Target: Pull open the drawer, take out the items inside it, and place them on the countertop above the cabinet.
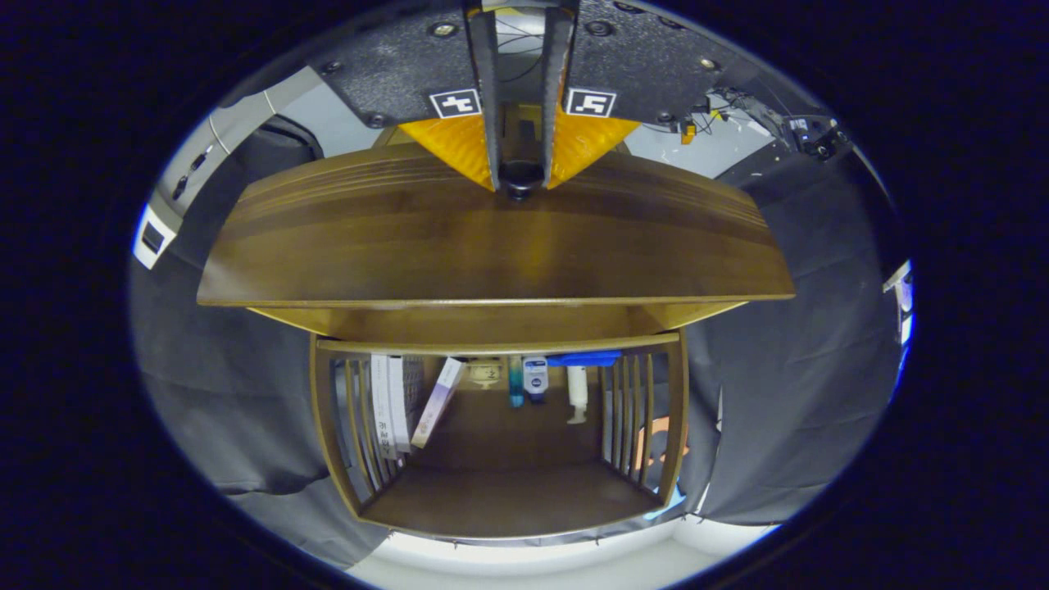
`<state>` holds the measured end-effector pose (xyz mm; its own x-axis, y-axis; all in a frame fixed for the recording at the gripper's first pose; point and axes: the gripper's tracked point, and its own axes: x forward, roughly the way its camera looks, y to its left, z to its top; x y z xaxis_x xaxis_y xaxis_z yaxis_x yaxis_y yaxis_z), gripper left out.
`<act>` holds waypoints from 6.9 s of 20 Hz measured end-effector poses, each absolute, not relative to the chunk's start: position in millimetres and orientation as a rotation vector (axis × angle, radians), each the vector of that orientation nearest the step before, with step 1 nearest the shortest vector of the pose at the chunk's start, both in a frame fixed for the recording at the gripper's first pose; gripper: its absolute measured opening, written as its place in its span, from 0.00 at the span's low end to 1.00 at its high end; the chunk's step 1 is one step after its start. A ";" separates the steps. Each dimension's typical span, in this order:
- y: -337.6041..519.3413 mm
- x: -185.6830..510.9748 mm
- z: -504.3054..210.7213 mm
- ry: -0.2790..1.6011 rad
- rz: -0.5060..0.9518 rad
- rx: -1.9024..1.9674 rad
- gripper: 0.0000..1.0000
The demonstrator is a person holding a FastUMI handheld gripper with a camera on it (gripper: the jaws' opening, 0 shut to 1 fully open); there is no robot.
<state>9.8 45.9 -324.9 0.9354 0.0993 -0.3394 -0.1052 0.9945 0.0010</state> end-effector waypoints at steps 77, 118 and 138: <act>31.6 168.8 -165.5 1.001 0.221 -0.070 0.20; 27.6 265.2 -111.6 0.696 0.145 0.092 0.79; 28.8 44.8 -45.3 0.151 0.119 0.068 1.00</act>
<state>44.8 28.8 -45.3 0.9816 0.1231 -0.1459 -0.1129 0.9906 0.0767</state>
